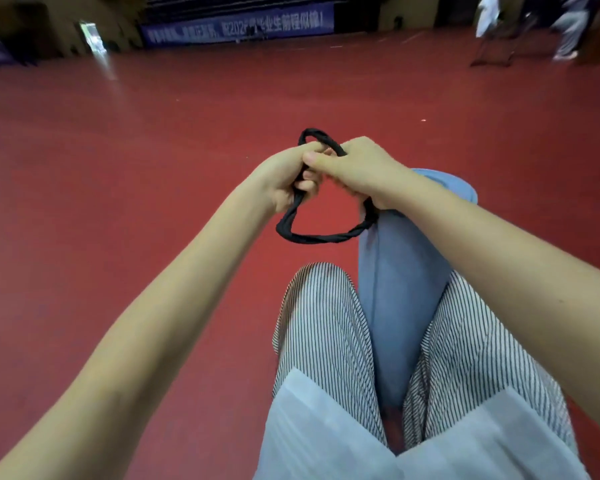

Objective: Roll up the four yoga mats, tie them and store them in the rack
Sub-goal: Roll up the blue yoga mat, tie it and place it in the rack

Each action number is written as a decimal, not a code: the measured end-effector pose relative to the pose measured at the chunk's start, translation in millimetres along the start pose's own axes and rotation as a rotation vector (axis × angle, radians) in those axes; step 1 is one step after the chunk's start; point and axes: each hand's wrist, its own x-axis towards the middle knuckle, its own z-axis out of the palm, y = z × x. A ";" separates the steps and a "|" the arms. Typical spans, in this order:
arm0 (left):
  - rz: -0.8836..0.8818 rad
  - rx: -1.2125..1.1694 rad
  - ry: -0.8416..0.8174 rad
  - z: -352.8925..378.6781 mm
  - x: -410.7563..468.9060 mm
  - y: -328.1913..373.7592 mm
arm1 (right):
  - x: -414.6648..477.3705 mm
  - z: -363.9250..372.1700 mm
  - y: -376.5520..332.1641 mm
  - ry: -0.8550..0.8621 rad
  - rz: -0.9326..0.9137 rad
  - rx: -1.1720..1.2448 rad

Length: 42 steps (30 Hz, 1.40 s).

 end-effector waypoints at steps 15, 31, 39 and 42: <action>0.427 0.530 0.149 45.4 5.7 -19.7 | -39.3 -88.9 34.5 -0.055 -0.232 -0.373; 0.326 0.891 0.291 70.3 26.0 -25.4 | -31.9 -97.4 54.7 0.052 0.194 -0.696; 0.009 0.776 0.195 63.7 32.5 -31.6 | -28.0 -113.6 62.8 -0.024 0.388 -0.420; -0.073 0.755 0.109 57.2 30.9 -31.1 | -32.7 -113.8 74.7 -0.054 0.452 -0.357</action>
